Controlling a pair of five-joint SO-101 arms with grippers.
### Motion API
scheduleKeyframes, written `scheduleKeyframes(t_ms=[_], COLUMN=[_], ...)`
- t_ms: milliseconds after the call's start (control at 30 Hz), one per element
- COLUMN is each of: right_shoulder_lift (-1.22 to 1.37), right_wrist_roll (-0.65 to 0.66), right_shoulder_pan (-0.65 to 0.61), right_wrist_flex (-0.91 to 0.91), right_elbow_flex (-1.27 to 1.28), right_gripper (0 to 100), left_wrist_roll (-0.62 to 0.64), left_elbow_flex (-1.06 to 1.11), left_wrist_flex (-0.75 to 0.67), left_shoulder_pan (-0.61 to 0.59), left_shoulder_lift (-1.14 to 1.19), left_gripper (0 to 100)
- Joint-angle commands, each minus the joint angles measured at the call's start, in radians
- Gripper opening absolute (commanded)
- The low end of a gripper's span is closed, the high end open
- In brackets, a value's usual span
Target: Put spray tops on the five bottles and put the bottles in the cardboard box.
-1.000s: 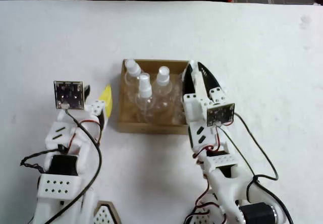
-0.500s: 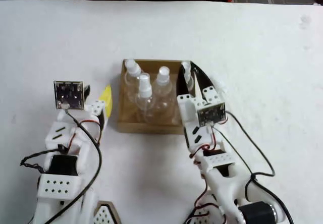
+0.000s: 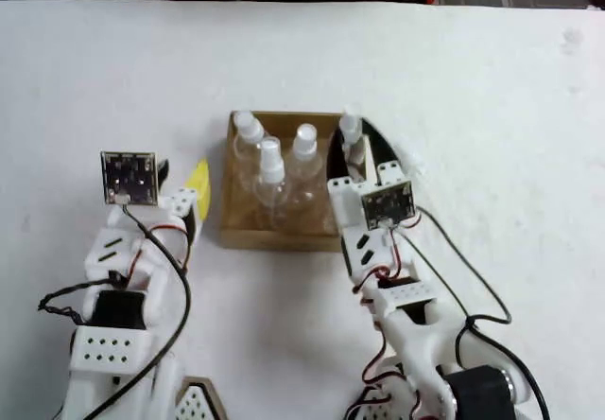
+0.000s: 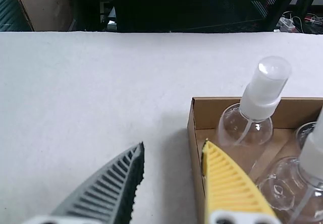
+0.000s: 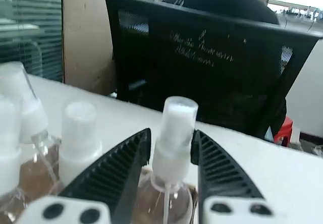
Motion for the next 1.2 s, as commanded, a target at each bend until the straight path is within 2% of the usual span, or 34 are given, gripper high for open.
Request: scheduleKeyframes(t_ms=[0,533,700,800,900,1033,1167], right_shoulder_lift=[-0.019,-0.030,-0.148,-0.280,-0.440,-0.665,-0.822], right_wrist_roll=[0.014,0.017,0.015,0.011,-0.005,-0.135,-0.232], right_shoulder_pan=[0.001,0.001,0.001,-0.001,-0.002,0.038,0.131], right_wrist_flex=[0.005,-0.001,0.031,0.182,0.417,0.788,1.153], right_elbow_flex=[-0.006,-0.011,-0.006,-0.014,-0.052,-0.178,-0.396], right_gripper=[12.9,13.1,13.1,13.1,13.1,13.1,13.1], left_wrist_roll=[-0.014,-0.014,-0.014,-0.014,-0.014,-0.014,-0.014], left_elbow_flex=[-0.009,-0.009,-0.009,-0.009,-0.009,-0.009,-0.008], left_wrist_flex=[-0.026,-0.026,-0.026,-0.026,-0.026,-0.026,-0.026], left_shoulder_pan=[0.002,0.002,0.002,0.002,0.002,0.002,0.002], left_shoulder_lift=[-0.021,-0.021,-0.021,-0.021,-0.021,-0.021,-0.021], left_gripper=[18,18,18,18,18,18,18])
